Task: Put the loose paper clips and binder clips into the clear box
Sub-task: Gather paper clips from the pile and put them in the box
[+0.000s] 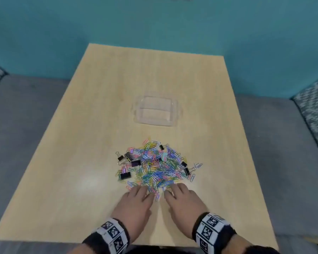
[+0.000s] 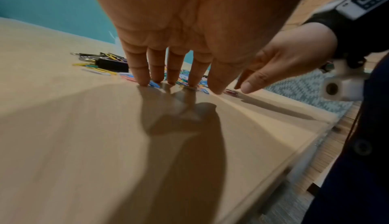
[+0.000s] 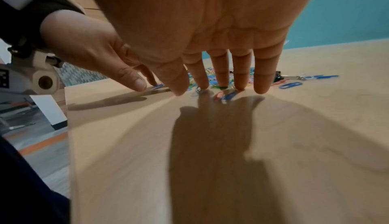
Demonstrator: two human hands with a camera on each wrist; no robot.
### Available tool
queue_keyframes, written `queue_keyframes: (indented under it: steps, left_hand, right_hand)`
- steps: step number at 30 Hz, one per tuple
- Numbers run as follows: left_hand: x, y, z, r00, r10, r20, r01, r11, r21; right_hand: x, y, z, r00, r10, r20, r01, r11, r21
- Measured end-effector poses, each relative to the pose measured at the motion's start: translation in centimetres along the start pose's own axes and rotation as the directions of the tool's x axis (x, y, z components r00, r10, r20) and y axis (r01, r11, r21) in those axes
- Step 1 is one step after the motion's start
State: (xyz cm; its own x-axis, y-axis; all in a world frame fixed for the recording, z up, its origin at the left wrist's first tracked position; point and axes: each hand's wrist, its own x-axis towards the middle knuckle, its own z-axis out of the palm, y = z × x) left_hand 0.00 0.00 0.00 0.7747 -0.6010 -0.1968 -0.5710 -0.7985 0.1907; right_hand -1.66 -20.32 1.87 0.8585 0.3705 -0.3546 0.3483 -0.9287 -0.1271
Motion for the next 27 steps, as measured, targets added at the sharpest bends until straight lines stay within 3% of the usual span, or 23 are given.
queue_keyframes:
  steps: [3, 7, 17, 24, 27]
  left_hand:
    - [1.0, 0.1, 0.2, 0.997, -0.050, -0.060, 0.046, 0.997, -0.063]
    - [3.0, -0.3, -0.2, 0.981, -0.192, -0.028, 0.190, 0.979, -0.069]
    - [6.8, -1.3, -0.7, 0.979, -0.203, -0.011, 0.203, 0.979, -0.009]
    - [6.5, -2.2, -0.4, 0.993, -0.114, 0.027, 0.115, 0.993, -0.025]
    - [6.2, -2.4, -0.8, 0.995, -0.103, 0.011, 0.104, 0.993, -0.056]
  right_hand:
    - [1.5, 0.1, -0.3, 0.996, -0.016, -0.088, 0.021, 0.998, 0.057]
    - [3.1, 0.8, -1.1, 0.994, 0.103, -0.048, -0.097, 0.988, 0.116]
    - [6.3, 0.5, -1.1, 0.994, 0.113, 0.013, -0.113, 0.993, 0.043]
    - [5.9, 1.0, -2.4, 0.998, 0.007, 0.063, -0.005, 1.000, -0.026]
    - [6.0, 1.2, -2.7, 0.996, -0.007, 0.092, 0.005, 1.000, 0.024]
